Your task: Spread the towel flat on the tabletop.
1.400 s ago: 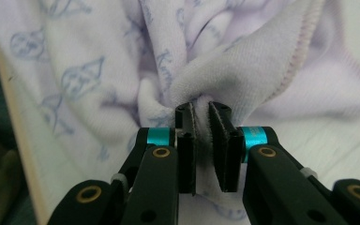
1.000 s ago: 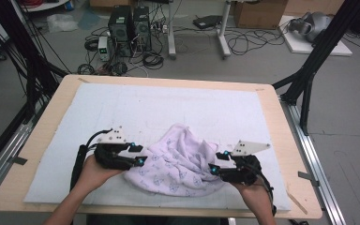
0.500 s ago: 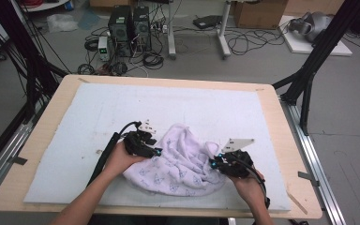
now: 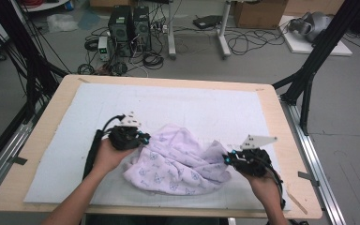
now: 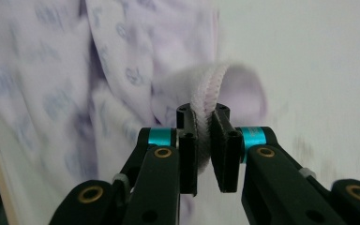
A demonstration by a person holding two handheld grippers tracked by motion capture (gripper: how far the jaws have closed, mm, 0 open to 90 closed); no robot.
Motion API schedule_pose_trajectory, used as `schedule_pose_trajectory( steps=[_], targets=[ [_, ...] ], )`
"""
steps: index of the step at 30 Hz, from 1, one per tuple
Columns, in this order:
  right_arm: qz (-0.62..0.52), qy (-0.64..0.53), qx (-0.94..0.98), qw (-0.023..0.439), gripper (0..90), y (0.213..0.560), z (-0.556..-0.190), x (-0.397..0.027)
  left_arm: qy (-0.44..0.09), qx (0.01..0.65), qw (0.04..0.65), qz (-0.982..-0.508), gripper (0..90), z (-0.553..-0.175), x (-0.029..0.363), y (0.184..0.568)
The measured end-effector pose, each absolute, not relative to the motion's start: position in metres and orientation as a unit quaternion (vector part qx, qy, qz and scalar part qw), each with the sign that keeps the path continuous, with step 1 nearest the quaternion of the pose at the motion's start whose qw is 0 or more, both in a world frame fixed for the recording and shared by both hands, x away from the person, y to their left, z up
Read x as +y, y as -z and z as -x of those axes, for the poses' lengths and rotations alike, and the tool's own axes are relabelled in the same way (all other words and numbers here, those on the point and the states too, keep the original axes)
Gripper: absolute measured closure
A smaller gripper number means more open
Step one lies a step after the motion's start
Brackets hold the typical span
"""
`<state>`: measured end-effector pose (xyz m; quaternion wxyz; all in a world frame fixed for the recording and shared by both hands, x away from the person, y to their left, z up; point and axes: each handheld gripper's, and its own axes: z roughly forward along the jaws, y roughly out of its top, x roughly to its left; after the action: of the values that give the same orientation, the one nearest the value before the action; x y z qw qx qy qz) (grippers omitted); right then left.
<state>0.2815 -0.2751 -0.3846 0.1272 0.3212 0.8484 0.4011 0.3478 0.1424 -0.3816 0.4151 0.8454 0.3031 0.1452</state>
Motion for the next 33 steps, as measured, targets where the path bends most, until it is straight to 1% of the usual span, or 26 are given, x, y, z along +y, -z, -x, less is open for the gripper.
schedule_pose_trajectory(
  steps=[1, 2, 3, 6, 9, 12, 15, 20, 21, 23, 24, 26, 28, 30, 31, 33],
  targets=[
    [-0.319, -0.418, 0.842, 0.123, 82.6, 0.378, -0.289, -0.269, -0.156, 0.316, 0.430, -0.831, 84.0, -0.348, 0.151, 0.376],
    [-0.308, -0.439, 0.834, 0.128, 82.8, 0.364, -0.307, -0.257, -0.177, 0.336, 0.444, -0.812, 84.1, -0.348, 0.168, 0.365],
    [-0.308, -0.439, 0.834, 0.128, 82.8, 0.364, -0.307, -0.257, -0.177, 0.336, 0.444, -0.812, 84.1, -0.348, 0.168, 0.365],
    [-0.292, -0.437, 0.838, 0.145, 82.9, 0.341, -0.327, -0.239, -0.207, 0.346, 0.451, -0.796, 84.1, -0.343, 0.190, 0.349],
    [-0.276, -0.441, 0.837, 0.166, 82.8, 0.320, -0.332, -0.231, -0.226, 0.344, 0.452, -0.791, 84.1, -0.333, 0.206, 0.336],
    [-0.269, -0.438, 0.841, 0.167, 82.8, 0.319, -0.327, -0.231, -0.220, 0.339, 0.444, -0.800, 84.0, -0.320, 0.217, 0.340],
    [-0.275, -0.428, 0.849, 0.142, 82.8, 0.342, -0.315, -0.235, -0.192, 0.337, 0.431, -0.815, 84.0, -0.306, 0.223, 0.361],
    [-0.291, -0.401, 0.866, 0.076, 82.9, 0.404, -0.289, -0.242, -0.134, 0.331, 0.408, -0.840, 83.8, -0.286, 0.222, 0.404],
    [-0.293, -0.398, 0.867, 0.064, 82.9, 0.413, -0.285, -0.242, -0.126, 0.327, 0.404, -0.845, 83.6, -0.284, 0.221, 0.410],
    [-0.294, -0.395, 0.868, 0.054, 82.3, 0.424, -0.279, -0.243, -0.117, 0.322, 0.404, -0.848, 82.6, -0.283, 0.219, 0.415],
    [-0.294, -0.399, 0.867, 0.051, 80.1, 0.424, -0.278, -0.243, -0.118, 0.321, 0.406, -0.847, 80.4, -0.283, 0.218, 0.415],
    [-0.295, -0.405, 0.864, 0.057, 68.7, 0.418, -0.277, -0.245, -0.121, 0.322, 0.416, -0.842, 73.0, -0.286, 0.221, 0.407],
    [-0.298, -0.417, 0.856, 0.069, 57.7, 0.402, -0.278, -0.249, -0.131, 0.325, 0.432, -0.831, 67.9, -0.290, 0.225, 0.396],
    [-0.302, -0.436, 0.844, 0.074, 54.8, 0.388, -0.282, -0.253, -0.146, 0.325, 0.445, -0.822, 65.7, -0.298, 0.228, 0.383],
    [-0.302, -0.444, 0.840, 0.083, 52.4, 0.378, -0.287, -0.255, -0.148, 0.328, 0.449, -0.817, 64.8, -0.303, 0.228, 0.380],
    [-0.298, -0.448, 0.837, 0.106, 50.7, 0.363, -0.296, -0.255, -0.151, 0.330, 0.449, -0.817, 63.3, -0.314, 0.226, 0.377]
  ],
)
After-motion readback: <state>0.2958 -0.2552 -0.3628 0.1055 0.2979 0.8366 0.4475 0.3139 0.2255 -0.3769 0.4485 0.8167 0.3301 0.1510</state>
